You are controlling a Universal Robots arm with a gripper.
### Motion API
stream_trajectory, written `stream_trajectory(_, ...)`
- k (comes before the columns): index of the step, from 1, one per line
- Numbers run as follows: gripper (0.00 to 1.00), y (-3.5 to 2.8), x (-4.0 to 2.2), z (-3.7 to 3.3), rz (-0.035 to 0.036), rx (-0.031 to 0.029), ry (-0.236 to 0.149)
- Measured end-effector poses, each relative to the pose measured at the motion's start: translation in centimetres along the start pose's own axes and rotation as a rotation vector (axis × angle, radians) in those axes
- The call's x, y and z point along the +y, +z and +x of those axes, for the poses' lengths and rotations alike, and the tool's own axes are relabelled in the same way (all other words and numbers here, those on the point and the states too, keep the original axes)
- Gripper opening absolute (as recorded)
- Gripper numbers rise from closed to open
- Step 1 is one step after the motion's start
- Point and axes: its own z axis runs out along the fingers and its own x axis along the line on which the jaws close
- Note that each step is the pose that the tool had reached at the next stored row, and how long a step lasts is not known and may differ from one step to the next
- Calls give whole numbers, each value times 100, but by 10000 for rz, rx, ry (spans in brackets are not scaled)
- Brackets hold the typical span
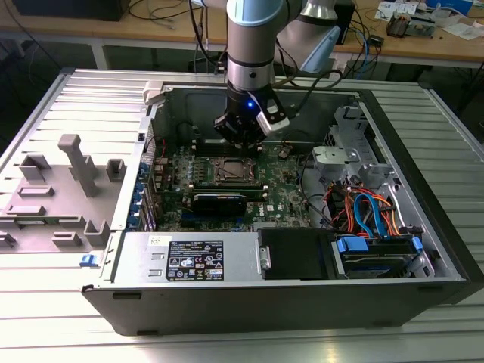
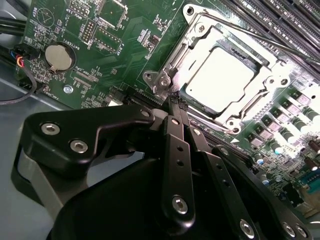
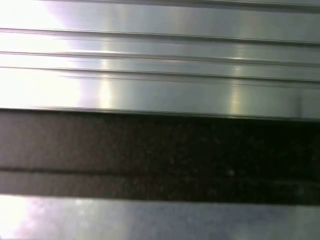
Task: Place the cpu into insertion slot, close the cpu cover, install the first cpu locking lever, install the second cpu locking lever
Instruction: 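Install the second cpu locking lever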
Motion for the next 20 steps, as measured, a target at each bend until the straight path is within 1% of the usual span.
stream_trajectory(7, 11, 0, -42, 2, 0, 0, 1)
stream_trajectory(12, 11, -1, -91, 4, -1, 0, 1)
stream_trajectory(14, 11, -1, -128, 6, -1, 7, 1)
stream_trajectory(15, 11, -1, -136, 6, -1, 6, 1)
stream_trajectory(18, 11, -23, -143, 7, 1, 8, 3)
stream_trajectory(20, 11, -64, -143, 5, 4, 10, 1)
